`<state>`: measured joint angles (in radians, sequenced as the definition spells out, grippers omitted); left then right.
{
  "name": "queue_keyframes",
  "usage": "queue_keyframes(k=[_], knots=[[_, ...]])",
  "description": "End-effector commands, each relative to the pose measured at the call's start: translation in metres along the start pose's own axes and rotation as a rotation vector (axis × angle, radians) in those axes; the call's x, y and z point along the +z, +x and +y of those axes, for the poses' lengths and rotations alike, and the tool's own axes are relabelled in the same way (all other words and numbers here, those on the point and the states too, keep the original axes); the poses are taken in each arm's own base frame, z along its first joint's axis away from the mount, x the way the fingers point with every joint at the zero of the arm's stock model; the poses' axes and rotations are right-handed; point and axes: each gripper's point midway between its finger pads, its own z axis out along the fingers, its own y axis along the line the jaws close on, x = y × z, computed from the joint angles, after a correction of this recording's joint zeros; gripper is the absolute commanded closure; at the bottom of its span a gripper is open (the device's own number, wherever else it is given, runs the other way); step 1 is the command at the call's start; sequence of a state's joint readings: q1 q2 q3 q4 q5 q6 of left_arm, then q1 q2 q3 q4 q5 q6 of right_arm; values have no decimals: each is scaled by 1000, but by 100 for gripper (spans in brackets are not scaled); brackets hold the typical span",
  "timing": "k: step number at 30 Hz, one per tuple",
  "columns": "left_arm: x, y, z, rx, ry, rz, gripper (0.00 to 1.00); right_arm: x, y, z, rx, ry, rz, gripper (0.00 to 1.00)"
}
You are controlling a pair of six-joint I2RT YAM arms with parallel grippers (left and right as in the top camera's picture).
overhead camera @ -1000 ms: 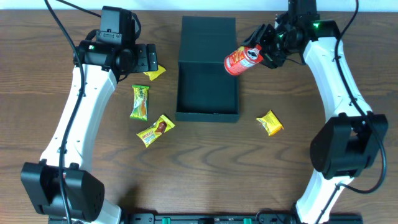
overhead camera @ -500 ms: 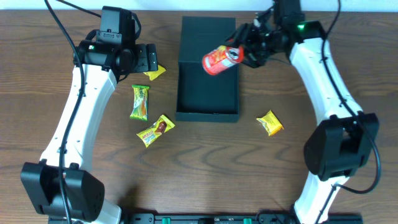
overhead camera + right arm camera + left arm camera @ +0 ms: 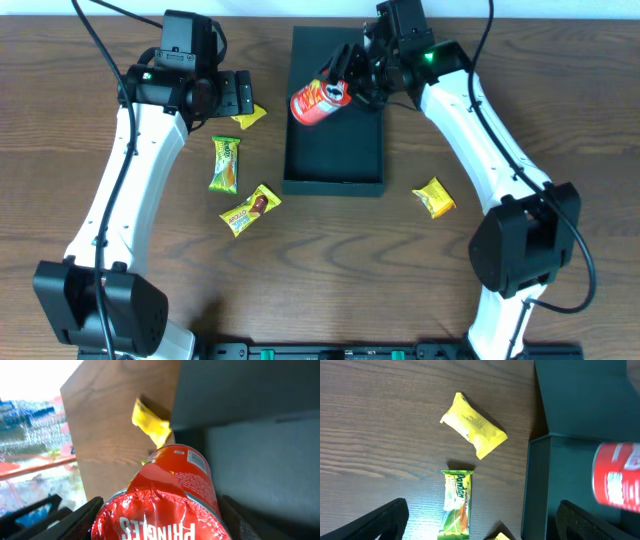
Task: Pack container
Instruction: 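Lift the can with the right gripper and carry it over the box, then lower the can into the box and tip it onto its side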
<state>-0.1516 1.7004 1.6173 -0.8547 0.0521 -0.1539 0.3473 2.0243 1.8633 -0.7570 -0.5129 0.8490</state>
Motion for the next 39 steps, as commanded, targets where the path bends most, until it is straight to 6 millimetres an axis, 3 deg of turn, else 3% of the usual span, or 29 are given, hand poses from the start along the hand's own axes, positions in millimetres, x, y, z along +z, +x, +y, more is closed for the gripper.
queue_keyframes(k=[1, 8, 15, 19, 26, 32, 35, 38, 39], knots=[[0, -5, 1, -4, -10, -8, 5, 13, 0, -12, 20, 33, 3, 32], [0, -5, 1, -4, -10, -9, 5, 50, 10, -34, 85, 41, 102, 33], [0, -5, 1, -4, -10, -9, 5, 73, 18, -46, 103, 62, 137, 30], [0, -5, 1, -5, -10, -9, 5, 75, 15, -43, 95, 45, 131, 18], [0, -6, 3, -4, -20, -11, 5, 71, 0, -19, 46, -69, 105, 23], [0, -6, 6, -5, -35, -14, 5, 54, 7, 4, 22, -186, 187, 53], [0, -6, 6, -5, -35, -14, 5, 43, 6, 8, 23, -198, 188, 85], [0, -6, 6, -5, -35, -14, 5, 37, 18, 5, 34, -189, 240, 98], [0, -6, 6, -5, -35, -15, 4, 38, 23, -1, 44, -162, 256, 99]])
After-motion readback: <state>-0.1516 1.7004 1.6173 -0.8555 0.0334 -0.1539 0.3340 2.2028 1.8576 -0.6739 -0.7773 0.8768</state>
